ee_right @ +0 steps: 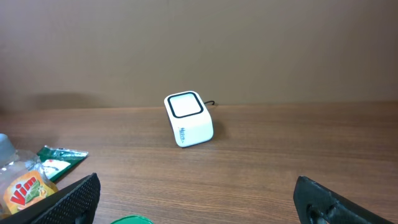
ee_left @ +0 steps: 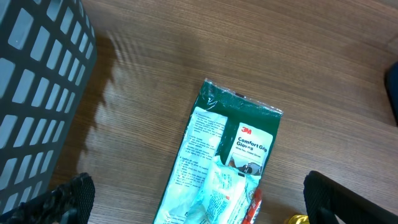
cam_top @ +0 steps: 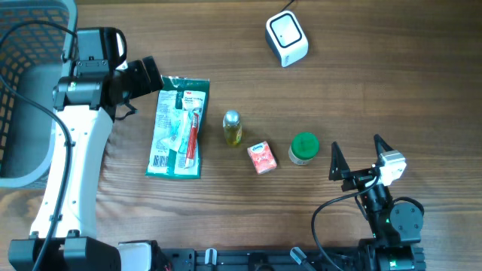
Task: Scan the item barcode
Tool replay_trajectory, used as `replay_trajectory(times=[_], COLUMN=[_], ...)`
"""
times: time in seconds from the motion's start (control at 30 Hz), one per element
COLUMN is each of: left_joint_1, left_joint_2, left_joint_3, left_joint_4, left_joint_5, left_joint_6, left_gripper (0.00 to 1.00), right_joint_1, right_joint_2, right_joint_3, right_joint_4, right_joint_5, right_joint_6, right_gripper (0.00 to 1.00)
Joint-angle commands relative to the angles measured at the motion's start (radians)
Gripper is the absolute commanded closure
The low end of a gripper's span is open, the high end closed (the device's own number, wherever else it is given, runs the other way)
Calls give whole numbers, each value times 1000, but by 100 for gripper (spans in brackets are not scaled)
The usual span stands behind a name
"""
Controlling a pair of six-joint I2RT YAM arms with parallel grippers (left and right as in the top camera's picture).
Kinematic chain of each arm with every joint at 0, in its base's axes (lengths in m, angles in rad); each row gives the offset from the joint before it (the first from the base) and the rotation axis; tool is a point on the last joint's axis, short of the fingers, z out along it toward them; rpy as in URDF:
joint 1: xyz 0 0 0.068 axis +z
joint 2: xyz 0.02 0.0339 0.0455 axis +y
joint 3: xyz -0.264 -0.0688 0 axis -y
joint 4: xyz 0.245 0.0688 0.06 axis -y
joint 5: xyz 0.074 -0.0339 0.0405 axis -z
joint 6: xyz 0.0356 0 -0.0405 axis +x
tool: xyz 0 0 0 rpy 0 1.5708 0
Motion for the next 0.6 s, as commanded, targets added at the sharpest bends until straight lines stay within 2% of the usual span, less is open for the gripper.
replay_trajectory(times=[0.0, 0.4, 0.57], left_joint_1=[4, 4, 4], left_joint_2=[-7, -7, -7], left_joint_3=[14, 14, 14], left_joint_4=[3, 3, 3], left_joint_5=[11, 11, 11], left_joint_6=[-9, -9, -9], left_gripper=[0, 0, 0], right_joint_1=[-3, -3, -3], right_joint_2=[-2, 9, 9], right_joint_3=[-1, -1, -1], right_joint_4=[4, 2, 3], right_joint_5=[11, 18, 5], right_joint_6=[-5, 32, 225], right_gripper=[0, 0, 0])
